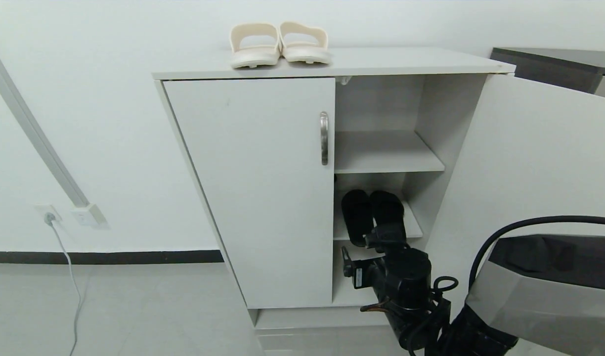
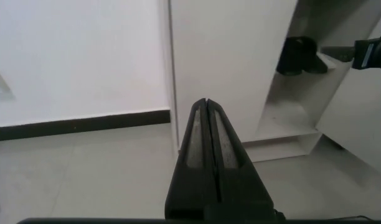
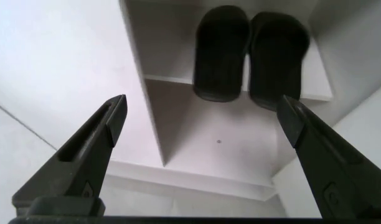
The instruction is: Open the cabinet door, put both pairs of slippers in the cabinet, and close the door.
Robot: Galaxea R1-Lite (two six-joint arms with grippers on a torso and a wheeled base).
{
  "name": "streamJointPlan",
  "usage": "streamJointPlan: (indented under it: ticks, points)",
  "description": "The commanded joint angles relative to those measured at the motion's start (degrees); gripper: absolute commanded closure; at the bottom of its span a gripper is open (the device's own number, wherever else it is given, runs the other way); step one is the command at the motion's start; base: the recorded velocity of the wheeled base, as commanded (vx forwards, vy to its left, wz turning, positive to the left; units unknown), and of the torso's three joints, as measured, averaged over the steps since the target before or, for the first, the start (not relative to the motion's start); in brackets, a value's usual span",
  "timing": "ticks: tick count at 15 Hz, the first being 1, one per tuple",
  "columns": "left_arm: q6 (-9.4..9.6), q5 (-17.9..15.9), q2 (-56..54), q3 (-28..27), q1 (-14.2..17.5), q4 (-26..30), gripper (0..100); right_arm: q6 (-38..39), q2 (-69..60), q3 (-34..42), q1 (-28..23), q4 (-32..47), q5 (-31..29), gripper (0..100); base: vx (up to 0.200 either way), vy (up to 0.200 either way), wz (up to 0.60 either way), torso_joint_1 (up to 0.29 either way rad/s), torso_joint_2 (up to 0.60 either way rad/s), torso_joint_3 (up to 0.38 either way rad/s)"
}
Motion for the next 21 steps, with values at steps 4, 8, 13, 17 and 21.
streamJointPlan:
  ticks: [4,8,13,17,21]
  points:
    - [0.02,-0.01,0.07,0.01,0.01,-0.01,100,0.02,0.26,0.09,-0.04,-0.12,0.00,0,0.000,0.200,0.00,0.001,0.00,0.002]
    - [0.02,-0.01,0.07,0.01,0.01,-0.01,100,0.02,0.26,0.00,-0.04,-0.12,0.00,0,0.000,0.200,0.00,0.004,0.00,0.002]
    - [0.02,-0.01,0.07,0.01,0.01,-0.01,100,-0.07,0.17,2.20,-0.04,-2.49,-0.09,0,0.000,0.040,0.00,0.000,0.00,0.000]
    - [0.02,-0.01,0.07,0.01,0.01,-0.01,100,-3.50,0.61,3.60,-0.57,-5.39,0.00,0,0.000,0.000,0.00,0.000,0.00,0.000]
    - [0.02,-0.01,0.07,0.01,0.01,-0.01,100,-3.58,0.70,3.78,-0.48,-5.92,0.00,0,0.000,0.000,0.00,0.000,0.00,0.000]
